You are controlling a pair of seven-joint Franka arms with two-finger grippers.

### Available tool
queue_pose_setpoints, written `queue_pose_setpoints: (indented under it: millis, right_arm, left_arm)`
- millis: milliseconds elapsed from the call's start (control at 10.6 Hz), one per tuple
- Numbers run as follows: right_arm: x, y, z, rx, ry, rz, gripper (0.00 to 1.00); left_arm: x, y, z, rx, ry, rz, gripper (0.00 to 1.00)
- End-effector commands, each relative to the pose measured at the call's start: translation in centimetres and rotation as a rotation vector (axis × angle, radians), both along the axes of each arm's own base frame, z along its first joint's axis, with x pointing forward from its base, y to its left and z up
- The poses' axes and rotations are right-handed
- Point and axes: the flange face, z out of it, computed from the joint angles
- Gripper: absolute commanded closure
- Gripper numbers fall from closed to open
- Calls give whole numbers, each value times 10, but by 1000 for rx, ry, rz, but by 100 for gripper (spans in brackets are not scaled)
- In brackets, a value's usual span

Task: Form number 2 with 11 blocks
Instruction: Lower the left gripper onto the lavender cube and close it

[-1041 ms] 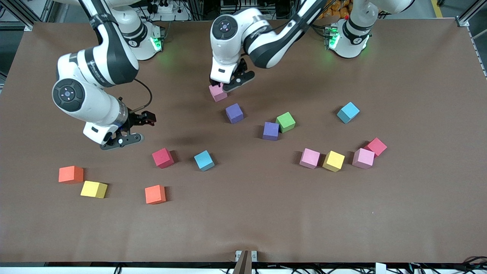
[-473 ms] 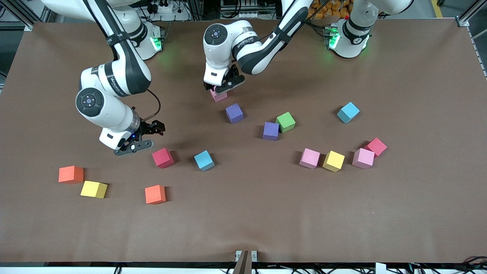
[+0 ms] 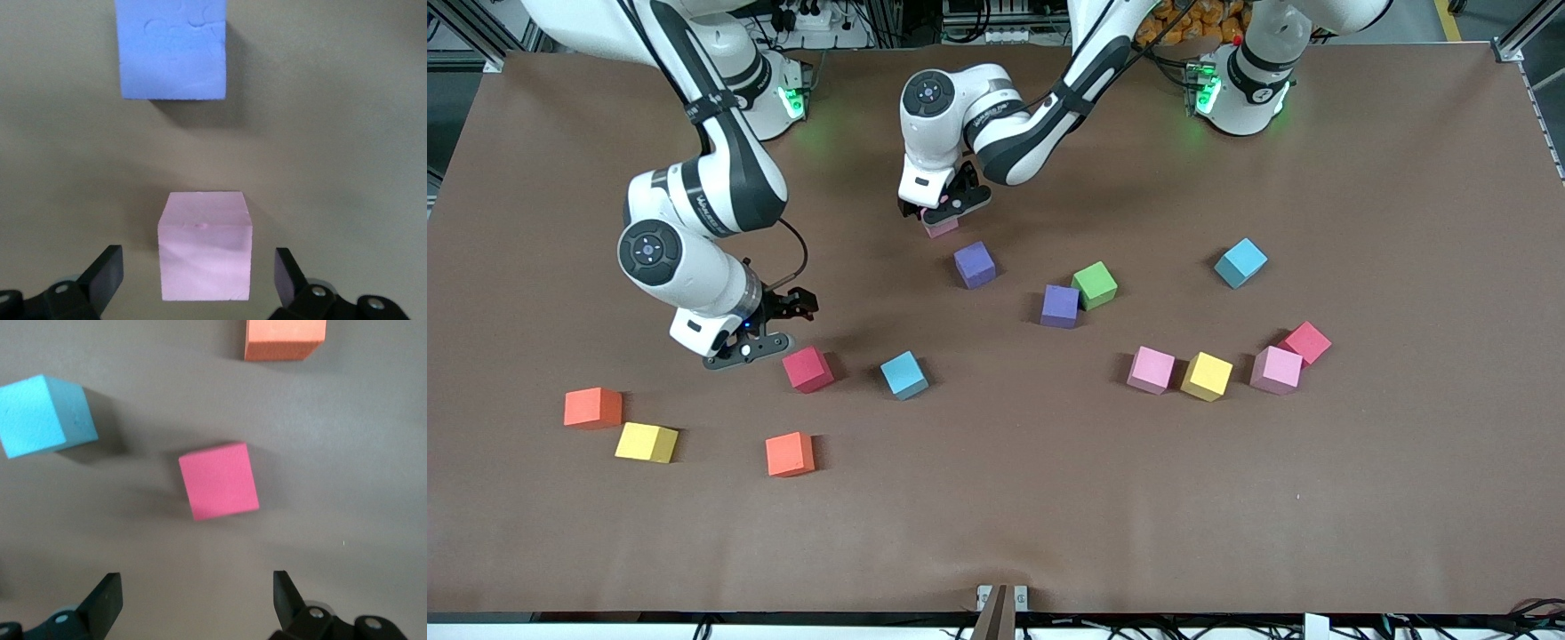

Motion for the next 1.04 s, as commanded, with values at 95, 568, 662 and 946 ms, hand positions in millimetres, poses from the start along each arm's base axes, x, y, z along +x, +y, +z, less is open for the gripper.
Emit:
queue_pose_setpoints:
  millis: [95, 568, 662, 946]
  right_arm:
    - [39, -12, -29, 3, -79, 101, 0]
    - [42, -16, -61, 5, -54, 225, 0]
    - [42, -11, -67, 8, -62, 229, 0]
    - [46, -4, -78, 10, -53, 231, 0]
  left_arm:
    - [-1, -10, -18, -25, -32, 7, 0]
    - [-11, -11, -43, -8, -15, 2, 0]
    - [-14, -12, -47, -3, -14, -5, 0]
    - [-14, -10, -47, 9, -47, -56, 67]
